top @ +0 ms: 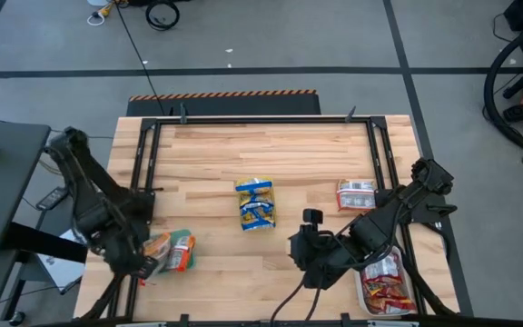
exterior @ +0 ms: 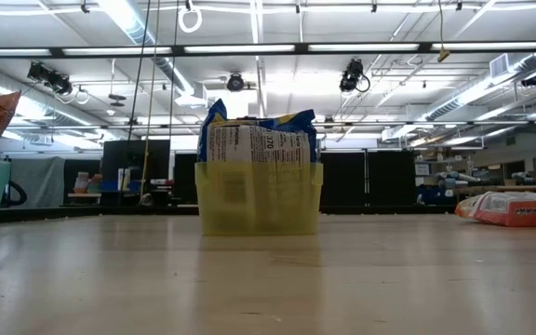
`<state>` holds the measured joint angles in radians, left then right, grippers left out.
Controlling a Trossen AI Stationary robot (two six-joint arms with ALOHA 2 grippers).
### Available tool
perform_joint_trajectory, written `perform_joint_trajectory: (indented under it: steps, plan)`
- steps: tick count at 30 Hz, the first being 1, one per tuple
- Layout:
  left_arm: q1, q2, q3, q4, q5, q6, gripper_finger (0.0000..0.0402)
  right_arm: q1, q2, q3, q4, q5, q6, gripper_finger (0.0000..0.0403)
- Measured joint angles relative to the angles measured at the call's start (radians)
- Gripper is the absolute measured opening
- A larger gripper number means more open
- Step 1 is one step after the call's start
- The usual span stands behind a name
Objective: Sort Maruchan noodles
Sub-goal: Adjust the orange noodle packs in the green bin
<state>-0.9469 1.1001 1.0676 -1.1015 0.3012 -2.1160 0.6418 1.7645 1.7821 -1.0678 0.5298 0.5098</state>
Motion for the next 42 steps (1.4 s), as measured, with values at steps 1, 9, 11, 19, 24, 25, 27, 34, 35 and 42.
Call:
perform_joint_trajectory:
  steps: [1,9,11,19,24,25,27,34,35,42]
  plan:
    - [-0.026,0.008,0.0,-0.017,-0.011,-0.031,0.0157,0.0,0.0,0.0,-0.007,-0.011,-0.015,0.0198]
    - [-0.097,0.117,0.0,-0.037,-0.168,-0.075,0.0193,0.001,0.0,0.0,-0.055,-0.087,0.045,0.0237]
    - [-0.097,0.149,0.0,-0.037,-0.151,-0.072,0.0208,0.011,0.0,0.0,-0.067,-0.102,0.072,0.0242]
    - [-0.139,0.281,-0.001,-0.003,-0.153,-0.011,0.0231,0.068,0.0,0.0,-0.08,-0.073,0.142,0.0243]
    - [-0.157,0.35,-0.001,0.038,-0.231,-0.035,0.0212,0.094,0.0,0.0,-0.082,-0.067,0.178,0.0243]
    - [-0.164,0.361,-0.001,0.044,-0.255,-0.05,0.0205,0.098,0.0,0.0,-0.083,-0.065,0.184,0.0243]
    - [-0.174,0.379,-0.001,0.042,-0.278,-0.077,0.0188,0.106,0.0,0.0,-0.088,-0.054,0.202,0.0243]
    - [-0.179,0.374,-0.001,0.039,-0.219,-0.119,0.0064,0.126,0.0,0.0,-0.112,-0.052,0.222,0.0243]
    - [-0.175,0.362,0.001,0.038,-0.207,-0.132,0.0043,0.128,0.0,0.0,-0.113,-0.052,0.227,0.0243]
    - [-0.111,0.214,0.039,0.035,-0.07,-0.136,0.0041,0.128,0.0,0.0,-0.101,-0.058,0.31,0.0243]
